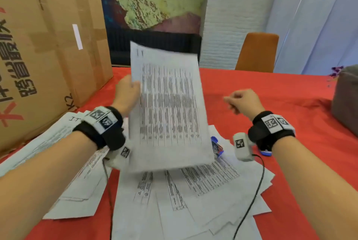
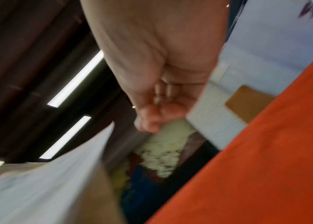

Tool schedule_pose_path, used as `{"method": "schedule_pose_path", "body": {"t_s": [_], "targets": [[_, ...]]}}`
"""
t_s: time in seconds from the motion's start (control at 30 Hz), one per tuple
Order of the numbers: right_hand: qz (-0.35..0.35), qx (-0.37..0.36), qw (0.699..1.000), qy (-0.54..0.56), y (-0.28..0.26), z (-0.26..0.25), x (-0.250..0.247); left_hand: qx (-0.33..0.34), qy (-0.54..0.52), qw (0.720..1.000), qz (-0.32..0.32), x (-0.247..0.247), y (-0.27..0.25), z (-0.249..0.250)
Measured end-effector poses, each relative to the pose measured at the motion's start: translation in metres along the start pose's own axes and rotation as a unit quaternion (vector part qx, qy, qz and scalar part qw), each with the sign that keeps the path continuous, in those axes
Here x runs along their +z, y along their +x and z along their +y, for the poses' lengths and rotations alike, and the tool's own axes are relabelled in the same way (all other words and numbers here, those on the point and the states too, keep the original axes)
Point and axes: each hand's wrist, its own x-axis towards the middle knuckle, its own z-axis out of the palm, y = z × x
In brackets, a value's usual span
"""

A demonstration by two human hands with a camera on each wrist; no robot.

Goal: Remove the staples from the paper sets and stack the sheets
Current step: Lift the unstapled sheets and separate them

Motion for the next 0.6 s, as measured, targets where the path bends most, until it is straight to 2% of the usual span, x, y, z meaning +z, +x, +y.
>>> {"method": "schedule_pose_path", "body": {"t_s": [0.03,0.07,0.1,0.13,0.17,0.23,0.33,0.4,0.47,0.5,0.53,0.6], "targets": [[-0.022,0.051,0.988,-0.142,0.006,0.02,-0.011,-0.013,-0.002,0.999,-0.044,0.0,-0.008,-0.011],[-0.053,0.105,0.953,-0.28,0.005,0.038,-0.019,-0.023,-0.009,0.996,-0.088,0.001,-0.019,-0.019],[-0.085,0.152,0.912,-0.372,0.002,0.058,-0.026,-0.035,-0.024,0.991,-0.13,0.0,-0.031,-0.025],[-0.113,0.174,0.879,-0.429,-0.005,0.076,-0.031,-0.046,-0.043,0.984,-0.166,0.001,-0.04,-0.031],[-0.126,0.185,0.866,-0.447,-0.011,0.087,-0.034,-0.059,-0.067,0.977,-0.192,0.002,-0.048,-0.034],[-0.122,0.211,0.864,-0.441,-0.018,0.102,-0.032,-0.098,-0.114,0.967,-0.205,0.003,-0.055,-0.039],[-0.102,0.237,0.882,-0.395,-0.009,0.089,-0.021,-0.125,-0.111,0.964,-0.207,0.009,-0.056,-0.043],[-0.049,0.233,0.926,-0.292,0.006,0.07,-0.015,-0.085,-0.085,0.967,-0.225,0.015,-0.056,-0.042],[0.036,0.165,0.976,-0.135,0.015,0.045,-0.007,-0.049,-0.053,0.972,-0.225,0.022,-0.058,-0.036],[0.062,0.122,0.989,-0.052,0.018,0.027,0.0,-0.043,-0.047,0.973,-0.221,0.025,-0.059,-0.033],[0.075,0.078,0.994,0.028,0.018,0.008,0.008,-0.035,-0.044,0.975,-0.216,0.028,-0.061,-0.029],[0.095,0.01,0.978,0.188,0.016,-0.032,0.032,-0.014,-0.025,0.976,-0.215,0.032,-0.065,-0.024]]}}
